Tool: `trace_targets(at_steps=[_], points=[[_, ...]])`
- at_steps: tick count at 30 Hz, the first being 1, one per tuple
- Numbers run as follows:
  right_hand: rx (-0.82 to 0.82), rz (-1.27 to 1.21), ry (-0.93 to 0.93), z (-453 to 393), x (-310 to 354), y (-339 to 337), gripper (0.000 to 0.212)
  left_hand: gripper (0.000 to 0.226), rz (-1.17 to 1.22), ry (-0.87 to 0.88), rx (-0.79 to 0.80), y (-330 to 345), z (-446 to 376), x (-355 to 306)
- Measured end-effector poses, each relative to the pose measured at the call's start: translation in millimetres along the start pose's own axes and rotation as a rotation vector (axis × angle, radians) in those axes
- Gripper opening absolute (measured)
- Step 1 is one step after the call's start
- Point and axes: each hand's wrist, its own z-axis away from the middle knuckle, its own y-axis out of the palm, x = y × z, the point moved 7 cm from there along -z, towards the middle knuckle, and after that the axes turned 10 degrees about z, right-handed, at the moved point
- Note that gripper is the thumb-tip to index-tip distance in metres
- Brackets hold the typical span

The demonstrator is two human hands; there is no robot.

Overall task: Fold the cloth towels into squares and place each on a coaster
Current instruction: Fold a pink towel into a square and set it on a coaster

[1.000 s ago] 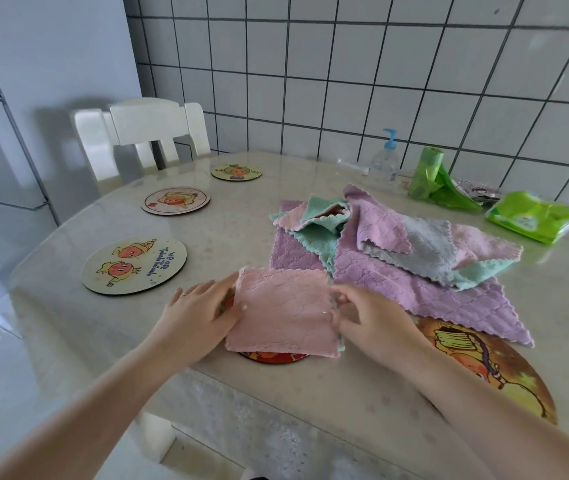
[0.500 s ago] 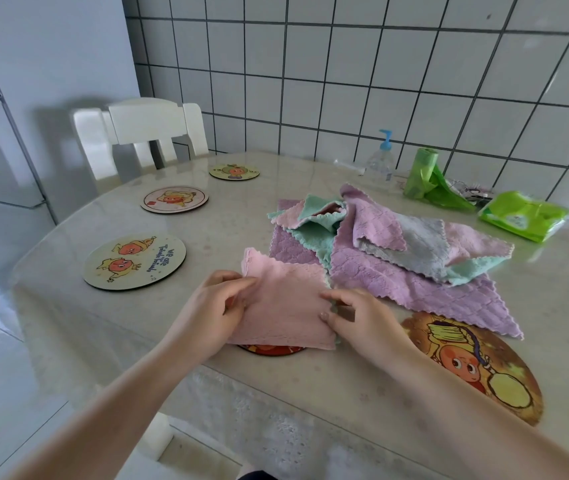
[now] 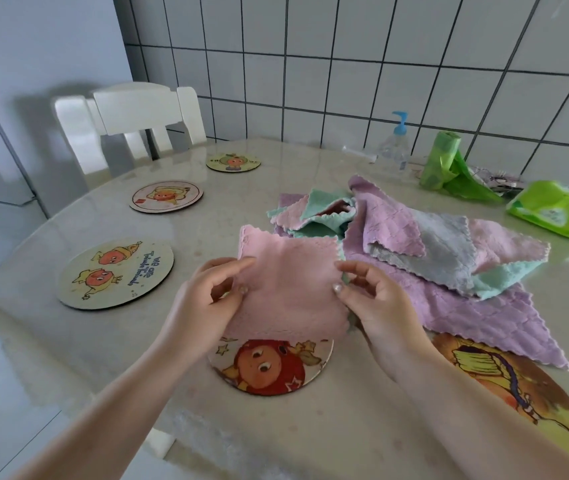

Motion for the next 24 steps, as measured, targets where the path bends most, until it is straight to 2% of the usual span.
trace_targets(at_steps=[4, 7, 11, 15, 20, 24], points=[[0.106, -0.326, 0.151, -32.1, -7.3, 5.7, 0.034, 0.043, 0.203, -0.212, -0.023, 8.8, -37.5, 12.2], [0.15, -0.273, 0.22, -53.6, -6.7, 3.8, 0.034, 0.051, 0.397, -0.418, 0.0, 19.5, -64.0, 22.5], [0.079, -0.085, 0.187, -80.9, 10.0, -10.1, 0.031, 0.055, 0.424, -0.587, 0.07, 30.4, -89.6, 18.0], [0.196, 0.129, 0.124, -97.2, 46.2, -15.0, 0.033, 0.059, 0.292, -0.579, 0.101, 23.6, -110.9, -11.6], [0.303, 0.204, 0.124, -108.4, 88.2, -16.8, 0.042, 0.065, 0.162, -0.542, 0.15, 8.7, -140.3, -56.8], [0.354, 0.209, 0.14, -126.7, 107.2, -3.9, 0.042, 0.067, 0.129, -0.558, 0.147, -10.6, -164.2, -59.1]])
